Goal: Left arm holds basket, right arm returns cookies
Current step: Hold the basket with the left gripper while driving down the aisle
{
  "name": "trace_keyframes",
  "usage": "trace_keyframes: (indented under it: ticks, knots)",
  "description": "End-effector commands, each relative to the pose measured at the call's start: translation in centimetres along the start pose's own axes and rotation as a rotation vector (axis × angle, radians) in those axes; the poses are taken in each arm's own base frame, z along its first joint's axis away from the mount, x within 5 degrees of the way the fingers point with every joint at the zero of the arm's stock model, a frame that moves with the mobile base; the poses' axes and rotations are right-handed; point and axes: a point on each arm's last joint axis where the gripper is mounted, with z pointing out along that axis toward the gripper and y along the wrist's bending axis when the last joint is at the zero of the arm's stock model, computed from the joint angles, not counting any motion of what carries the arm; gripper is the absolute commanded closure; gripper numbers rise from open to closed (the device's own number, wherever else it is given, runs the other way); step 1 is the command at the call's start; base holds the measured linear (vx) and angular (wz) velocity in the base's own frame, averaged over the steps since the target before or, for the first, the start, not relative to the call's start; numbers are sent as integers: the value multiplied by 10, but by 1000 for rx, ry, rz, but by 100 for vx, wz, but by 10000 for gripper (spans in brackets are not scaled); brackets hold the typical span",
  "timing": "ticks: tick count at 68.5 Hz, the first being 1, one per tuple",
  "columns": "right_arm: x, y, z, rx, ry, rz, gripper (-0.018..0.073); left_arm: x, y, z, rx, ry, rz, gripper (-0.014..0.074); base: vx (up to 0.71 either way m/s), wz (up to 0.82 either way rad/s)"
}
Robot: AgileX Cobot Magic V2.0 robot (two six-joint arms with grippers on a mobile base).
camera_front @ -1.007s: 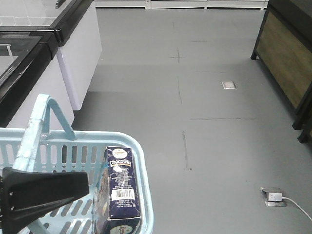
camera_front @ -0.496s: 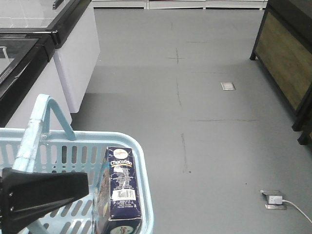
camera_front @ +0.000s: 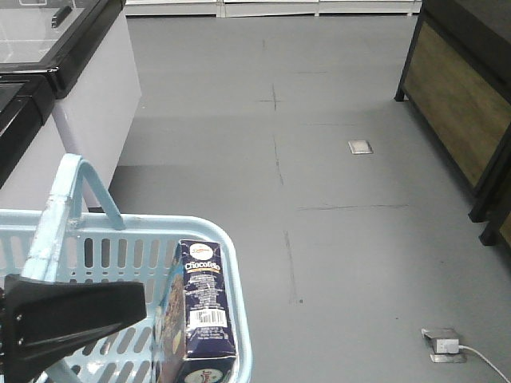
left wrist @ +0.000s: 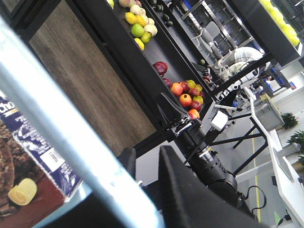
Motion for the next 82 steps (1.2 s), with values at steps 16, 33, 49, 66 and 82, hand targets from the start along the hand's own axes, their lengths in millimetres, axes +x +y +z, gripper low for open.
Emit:
trace_keyframes:
  ticks: [16, 33, 49, 66, 82]
  knots:
    - [-7, 0, -1, 0, -83, -13, 567, -10, -13, -4, 58, -71, -8, 603, 23, 2]
    - [-7, 0, -1, 0, -83, -13, 567, -10, -13, -4, 58, -71, -8, 603, 29, 14]
    - [-7, 0, -1, 0, -83, -13, 567, -10, -13, -4, 58, -71, -8, 603, 34, 11]
    - [-7, 0, -1, 0, -83, -13, 567, -10, -13, -4, 58, -71, -8, 603, 38, 3]
    - [-7, 0, -1, 0, -83, -13, 567, -10, -13, -4, 58, -71, -8, 603, 39, -5]
